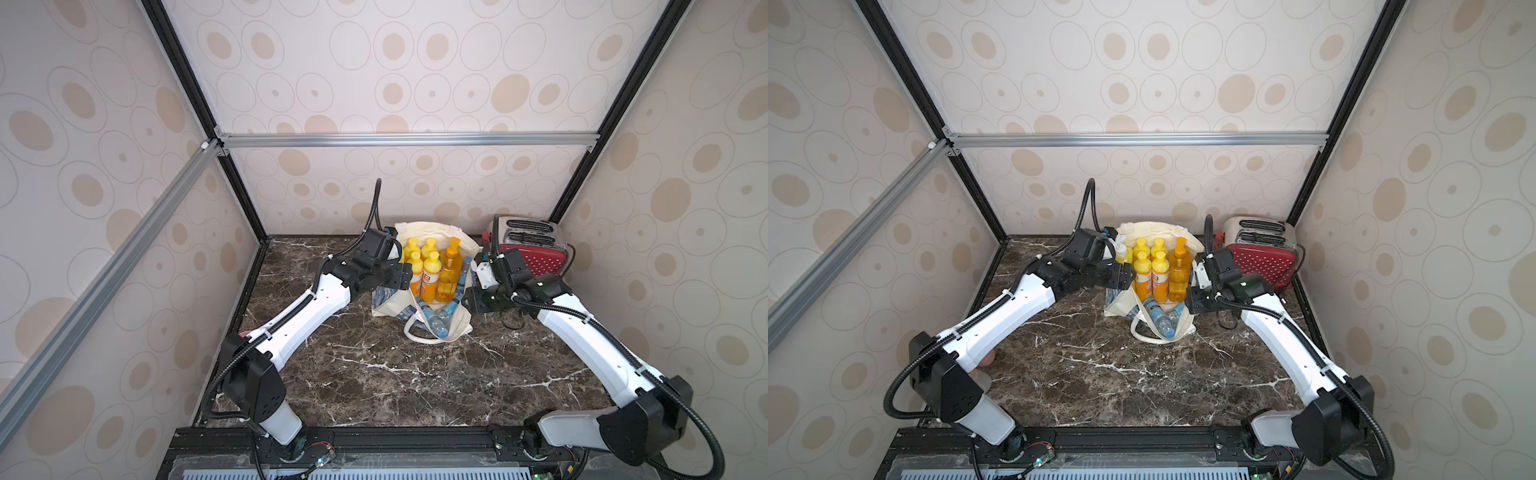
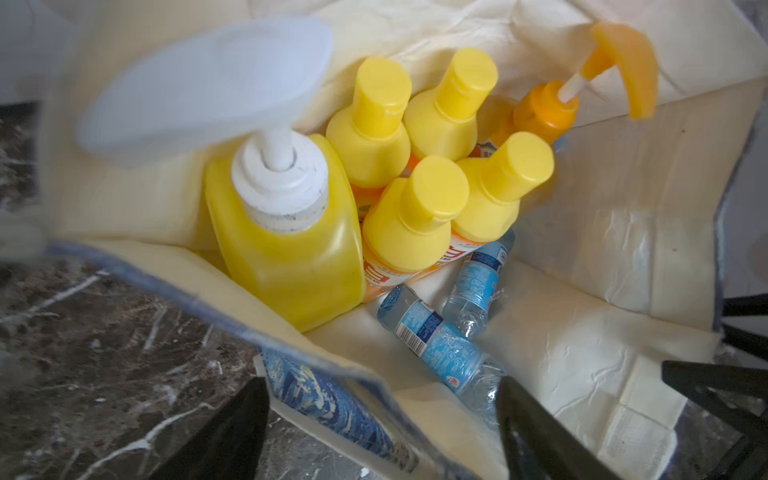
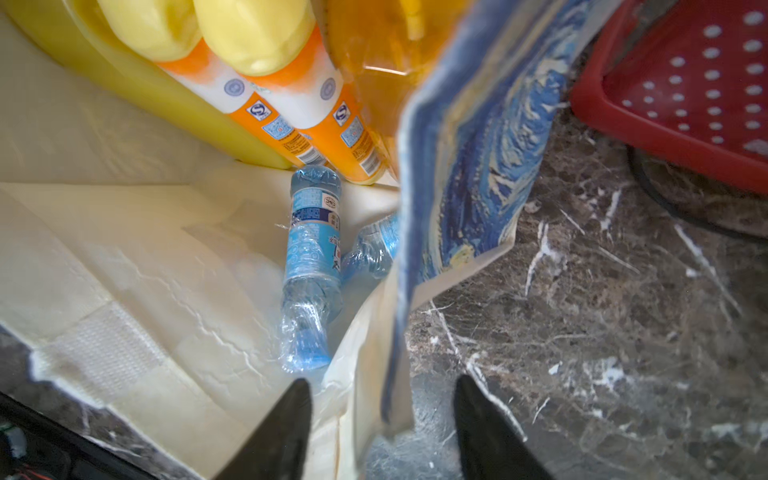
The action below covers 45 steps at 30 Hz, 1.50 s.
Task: Pack dish soap into the shopping bag
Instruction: Adjust the shopping bag at the center of the board.
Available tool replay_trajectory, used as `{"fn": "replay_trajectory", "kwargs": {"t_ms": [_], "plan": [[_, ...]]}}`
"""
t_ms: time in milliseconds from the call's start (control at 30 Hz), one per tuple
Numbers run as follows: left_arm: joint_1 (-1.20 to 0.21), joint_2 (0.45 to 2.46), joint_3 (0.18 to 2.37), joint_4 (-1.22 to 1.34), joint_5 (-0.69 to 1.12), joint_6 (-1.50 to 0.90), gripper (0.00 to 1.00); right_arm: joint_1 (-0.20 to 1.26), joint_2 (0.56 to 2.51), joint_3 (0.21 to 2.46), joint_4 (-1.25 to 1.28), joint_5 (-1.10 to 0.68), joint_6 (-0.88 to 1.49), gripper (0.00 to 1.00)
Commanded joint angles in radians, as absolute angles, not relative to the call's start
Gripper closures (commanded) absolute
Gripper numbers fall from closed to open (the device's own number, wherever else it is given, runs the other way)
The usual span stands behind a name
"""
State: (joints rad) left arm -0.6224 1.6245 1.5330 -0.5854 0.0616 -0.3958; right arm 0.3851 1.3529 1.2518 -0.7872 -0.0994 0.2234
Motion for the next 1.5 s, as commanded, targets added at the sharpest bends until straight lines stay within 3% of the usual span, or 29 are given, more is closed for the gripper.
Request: {"fn": "replay_trajectory", "kwargs": {"t_ms": [0,100,167,400,700,1000,1200,1233,1367,1467], "plan": [[-0.631,1.615,1.543,-0.605,0.053,-0.391,0.42,0.381,1.386,1.251,-0.727,-0.138,0.227,0.63],[-0.630,1.610,1.556,-0.624,0.040,-0.373,0.82,0.377,1.394,1.301,-0.753,-0.100,0.215,0.84],[-0.630,1.599,1.576,-0.678,0.013,-0.357,1.00,0.363,1.383,1.345,-0.775,-0.068,0.206,0.97],[-0.614,1.573,1.659,-0.746,-0.038,-0.310,1.00,0.286,1.370,1.520,-0.865,-0.006,0.160,1.00],[-0.495,1.549,1.682,-0.726,0.028,-0.291,1.00,0.228,1.489,1.720,-0.910,-0.004,0.145,1.00],[-0.456,1.660,1.854,-0.735,0.043,-0.245,1.00,0.179,1.665,1.969,-0.938,-0.030,0.143,1.00],[-0.415,1.720,1.901,-0.731,0.035,-0.243,1.00,0.154,1.739,2.000,-0.942,-0.028,0.127,1.00],[-0.413,1.724,1.900,-0.731,0.029,-0.241,1.00,0.153,1.741,1.995,-0.942,-0.037,0.124,0.99],[-0.413,1.722,1.901,-0.727,0.011,-0.236,0.99,0.153,1.711,1.981,-0.932,-0.076,0.118,0.75],[-0.412,1.683,1.894,-0.709,0.007,-0.234,0.43,0.154,1.650,1.980,-0.908,-0.113,0.118,0.59]]}}
